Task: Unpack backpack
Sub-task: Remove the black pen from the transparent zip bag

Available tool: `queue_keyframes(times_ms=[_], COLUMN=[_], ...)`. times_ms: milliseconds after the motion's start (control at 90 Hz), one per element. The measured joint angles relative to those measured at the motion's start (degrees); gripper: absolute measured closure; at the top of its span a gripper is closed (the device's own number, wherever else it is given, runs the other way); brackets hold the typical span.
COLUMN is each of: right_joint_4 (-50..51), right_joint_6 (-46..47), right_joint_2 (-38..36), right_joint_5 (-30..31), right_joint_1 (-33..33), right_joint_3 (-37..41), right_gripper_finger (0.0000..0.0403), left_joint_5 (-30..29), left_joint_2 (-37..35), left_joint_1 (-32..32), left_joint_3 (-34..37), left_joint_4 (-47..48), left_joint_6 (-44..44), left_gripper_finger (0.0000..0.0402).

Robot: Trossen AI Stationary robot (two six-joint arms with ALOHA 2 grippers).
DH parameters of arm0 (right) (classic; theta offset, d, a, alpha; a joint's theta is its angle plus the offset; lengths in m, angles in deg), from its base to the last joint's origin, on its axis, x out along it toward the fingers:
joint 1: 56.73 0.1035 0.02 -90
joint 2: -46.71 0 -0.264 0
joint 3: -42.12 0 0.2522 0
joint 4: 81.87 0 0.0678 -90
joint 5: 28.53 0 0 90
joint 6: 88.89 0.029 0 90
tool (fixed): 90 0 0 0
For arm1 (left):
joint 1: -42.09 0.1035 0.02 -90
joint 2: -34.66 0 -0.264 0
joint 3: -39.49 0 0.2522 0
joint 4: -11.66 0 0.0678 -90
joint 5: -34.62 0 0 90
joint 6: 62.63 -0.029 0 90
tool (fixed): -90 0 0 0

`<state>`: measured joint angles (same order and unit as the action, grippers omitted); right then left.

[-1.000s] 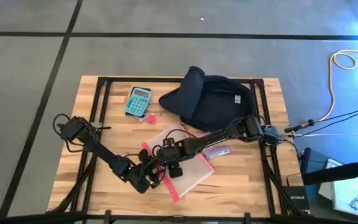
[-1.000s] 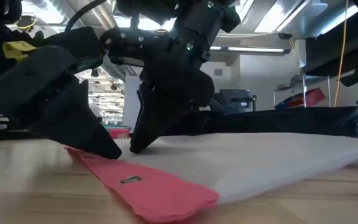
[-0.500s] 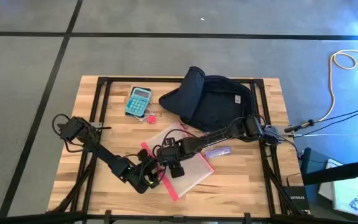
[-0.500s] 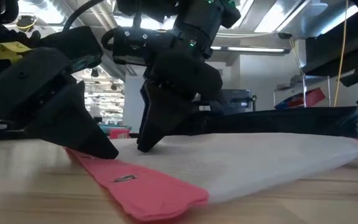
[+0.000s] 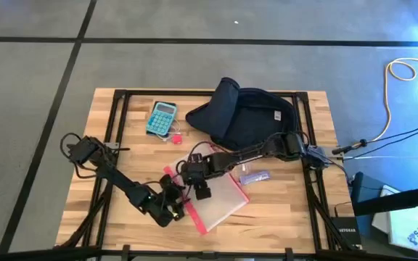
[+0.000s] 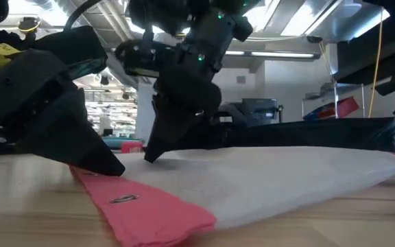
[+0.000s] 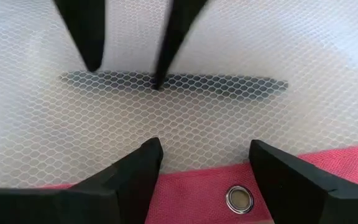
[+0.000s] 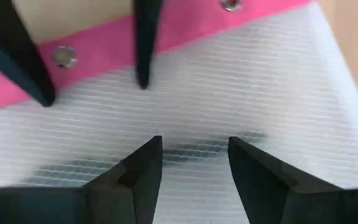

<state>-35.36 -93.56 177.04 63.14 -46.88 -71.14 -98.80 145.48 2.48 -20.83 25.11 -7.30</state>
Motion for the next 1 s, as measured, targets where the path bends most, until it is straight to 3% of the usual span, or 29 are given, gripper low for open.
queue_keyframes(times_ms=[289, 600, 878, 1000], right_joint_4=[1.03, 11.35, 3.01, 4.76], right_joint_6=[-0.08, 11.54, 18.92, 22.09], right_joint_2=[0.01, 0.01, 0.04, 0.01], right_joint_5=[0.62, 11.22, 8.02, 14.46], right_joint_1=[-0.5, -0.5, 1.03, 2.42], right_joint_3=[-0.04, -0.04, -0.04, -0.42], right_gripper_finger=[0.0237, 0.0237, 0.0237, 0.0237], left_joint_5=[-0.1, -0.15, -0.4, -0.42], left_joint_2=[0.0, 0.0, 0.02, 0.02], left_joint_1=[-0.11, -0.11, -0.16, -0.17], left_joint_3=[0.02, 0.11, 0.13, 0.13], left_joint_4=[-0.12, -0.46, -0.7, -0.7], left_joint_6=[-0.02, -0.22, -0.3, -0.28], left_gripper_finger=[0.0163, 0.0163, 0.0163, 0.0163])
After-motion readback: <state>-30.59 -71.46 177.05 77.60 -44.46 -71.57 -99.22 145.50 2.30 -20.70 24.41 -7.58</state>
